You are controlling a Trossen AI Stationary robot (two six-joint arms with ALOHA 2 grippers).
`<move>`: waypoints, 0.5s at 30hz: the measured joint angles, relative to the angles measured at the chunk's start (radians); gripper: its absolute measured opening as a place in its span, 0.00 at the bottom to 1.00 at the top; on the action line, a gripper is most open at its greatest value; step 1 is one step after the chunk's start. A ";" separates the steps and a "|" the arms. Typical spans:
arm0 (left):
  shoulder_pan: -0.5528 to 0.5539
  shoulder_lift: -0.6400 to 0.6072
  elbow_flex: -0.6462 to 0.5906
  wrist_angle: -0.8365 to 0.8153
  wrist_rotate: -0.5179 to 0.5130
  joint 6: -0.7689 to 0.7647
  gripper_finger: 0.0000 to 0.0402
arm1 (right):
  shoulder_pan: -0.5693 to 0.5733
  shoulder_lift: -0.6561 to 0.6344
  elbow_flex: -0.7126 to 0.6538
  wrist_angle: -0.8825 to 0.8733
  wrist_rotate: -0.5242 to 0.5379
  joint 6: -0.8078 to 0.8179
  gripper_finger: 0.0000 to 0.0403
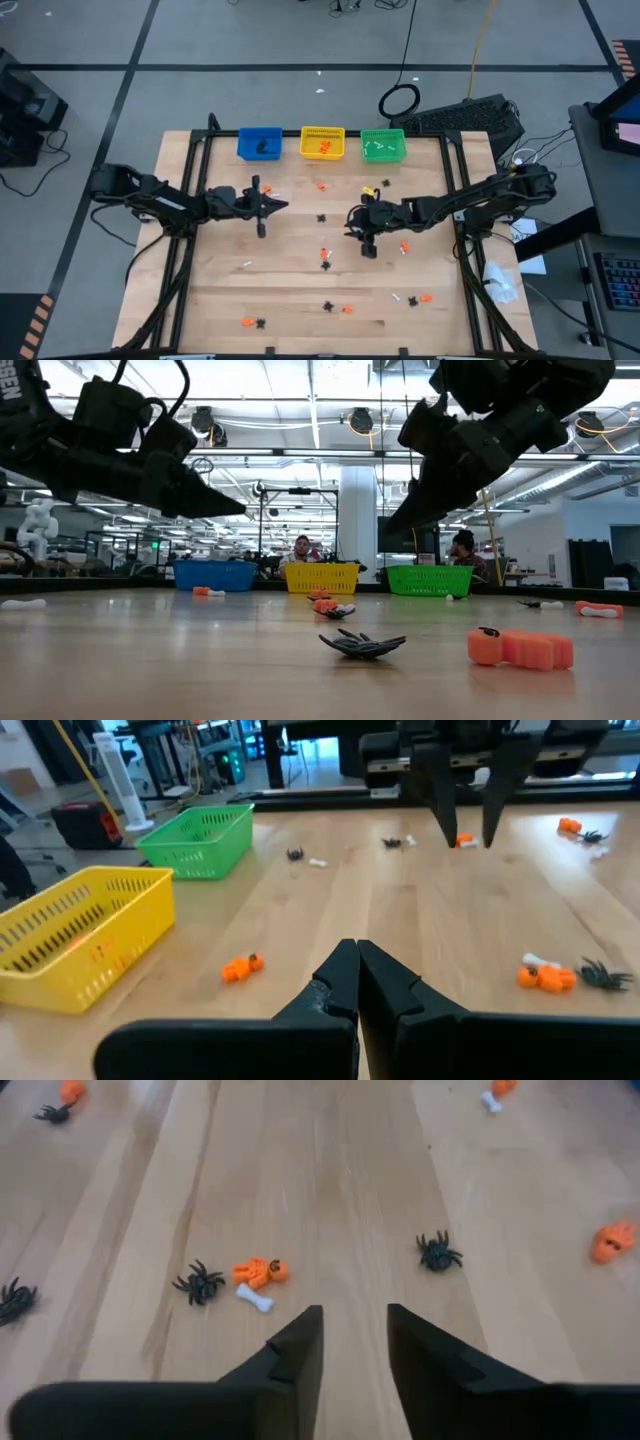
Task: Sort Halloween decoration
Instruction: Put the orange skeleton toy into the yellow bin
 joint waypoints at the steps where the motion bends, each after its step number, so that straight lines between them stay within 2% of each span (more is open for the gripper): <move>1: 0.000 0.000 -0.005 0.000 0.000 0.000 0.00 | 0.002 0.009 0.000 0.016 0.000 0.007 0.29; 8: 0.000 0.000 -0.009 -0.008 0.000 0.000 0.00 | 0.006 0.022 0.000 0.035 -0.001 0.049 0.38; 15: 0.000 0.000 -0.009 -0.005 0.000 0.000 0.00 | 0.042 0.019 0.029 0.022 -0.001 0.061 0.41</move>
